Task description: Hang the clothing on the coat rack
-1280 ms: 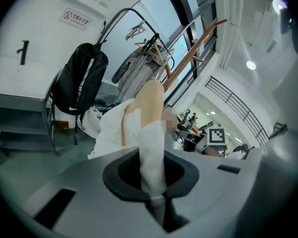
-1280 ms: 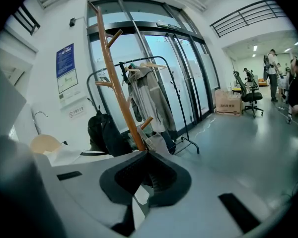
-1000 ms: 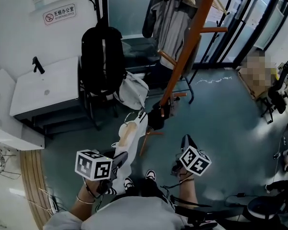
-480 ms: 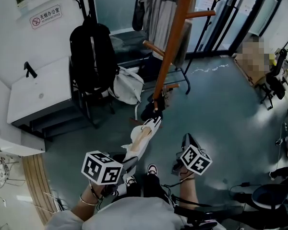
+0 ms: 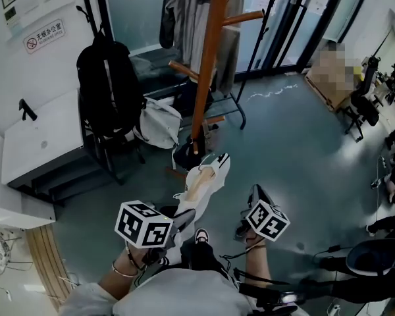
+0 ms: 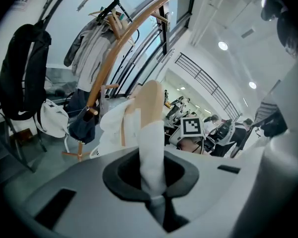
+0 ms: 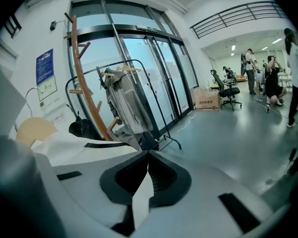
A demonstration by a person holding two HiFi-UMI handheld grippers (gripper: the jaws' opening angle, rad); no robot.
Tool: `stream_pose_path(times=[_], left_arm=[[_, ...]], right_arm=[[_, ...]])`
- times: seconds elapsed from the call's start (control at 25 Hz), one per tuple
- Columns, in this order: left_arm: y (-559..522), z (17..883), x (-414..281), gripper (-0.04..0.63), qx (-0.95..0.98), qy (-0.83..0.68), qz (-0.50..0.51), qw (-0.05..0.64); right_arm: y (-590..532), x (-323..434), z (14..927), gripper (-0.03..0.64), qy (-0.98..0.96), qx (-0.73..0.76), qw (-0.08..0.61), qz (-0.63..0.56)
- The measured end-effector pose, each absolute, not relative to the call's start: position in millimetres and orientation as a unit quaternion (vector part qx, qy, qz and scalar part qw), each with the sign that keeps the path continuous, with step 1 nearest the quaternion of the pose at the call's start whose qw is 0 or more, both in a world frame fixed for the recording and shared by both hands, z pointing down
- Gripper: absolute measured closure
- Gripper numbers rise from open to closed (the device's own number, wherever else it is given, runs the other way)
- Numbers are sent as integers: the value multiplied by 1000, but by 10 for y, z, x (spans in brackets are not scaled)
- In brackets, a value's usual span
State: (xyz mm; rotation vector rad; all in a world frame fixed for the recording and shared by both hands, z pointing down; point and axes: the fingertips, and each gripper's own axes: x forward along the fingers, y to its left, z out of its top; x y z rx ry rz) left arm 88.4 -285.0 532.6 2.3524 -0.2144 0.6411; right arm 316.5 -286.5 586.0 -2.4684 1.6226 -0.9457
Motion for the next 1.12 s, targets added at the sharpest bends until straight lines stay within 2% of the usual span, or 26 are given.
stream_pose_path(times=[0.68,1.12], left_arm=[[-3008,4768,1806,555,921,-79,186,333],[-3240,4401,2037,554,928,-97,143,330]], right_arm=[[-2961,3489,5338,594,537,-801,37,-262],[-3203,3582,5007,594,564,-792,46,-231]])
